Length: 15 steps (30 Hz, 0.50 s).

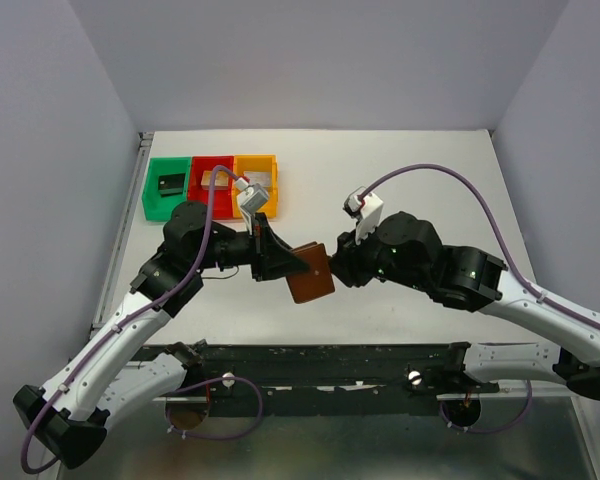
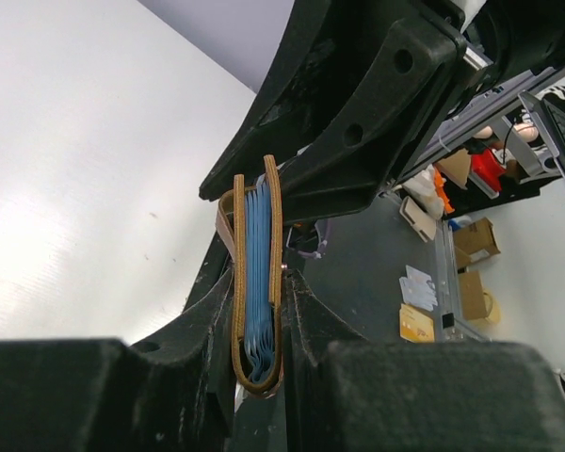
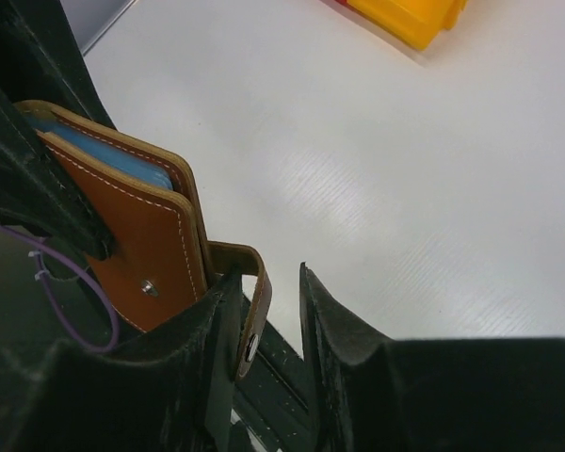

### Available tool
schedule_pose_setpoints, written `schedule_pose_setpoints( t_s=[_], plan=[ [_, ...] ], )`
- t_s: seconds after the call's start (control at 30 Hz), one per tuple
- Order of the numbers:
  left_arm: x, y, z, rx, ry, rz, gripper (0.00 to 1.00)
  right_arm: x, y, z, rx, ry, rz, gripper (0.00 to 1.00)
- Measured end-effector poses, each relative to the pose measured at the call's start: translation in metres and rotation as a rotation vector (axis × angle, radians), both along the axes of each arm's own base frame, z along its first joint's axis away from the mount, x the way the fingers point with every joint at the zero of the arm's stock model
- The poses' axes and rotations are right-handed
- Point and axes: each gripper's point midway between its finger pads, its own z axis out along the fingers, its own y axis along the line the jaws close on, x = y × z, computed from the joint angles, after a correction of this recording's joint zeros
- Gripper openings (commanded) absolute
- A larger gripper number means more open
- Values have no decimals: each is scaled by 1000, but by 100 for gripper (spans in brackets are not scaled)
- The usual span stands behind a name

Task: Take the credit cards out of the card holder
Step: Open the card holder.

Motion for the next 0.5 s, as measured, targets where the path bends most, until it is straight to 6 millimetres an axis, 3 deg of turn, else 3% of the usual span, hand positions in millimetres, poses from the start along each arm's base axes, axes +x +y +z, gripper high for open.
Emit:
schedule_pose_setpoints(
  t_s=[0.1, 0.27, 0.4, 0.5],
  plan=[
    [-1, -1, 1, -5, -2, -14, 0, -2, 2, -2, -3, 5, 19, 31],
    [-4, -2, 4, -19, -13, -38, 0, -5, 6, -5, -12, 15, 45, 0],
    [-6, -3, 5, -28, -29, -53, 0, -8, 5, -3, -3, 17, 58, 0],
    [-5, -3, 1, -32, -40, -55, 30, -11, 1, 1, 8, 12, 68, 1]
  ],
)
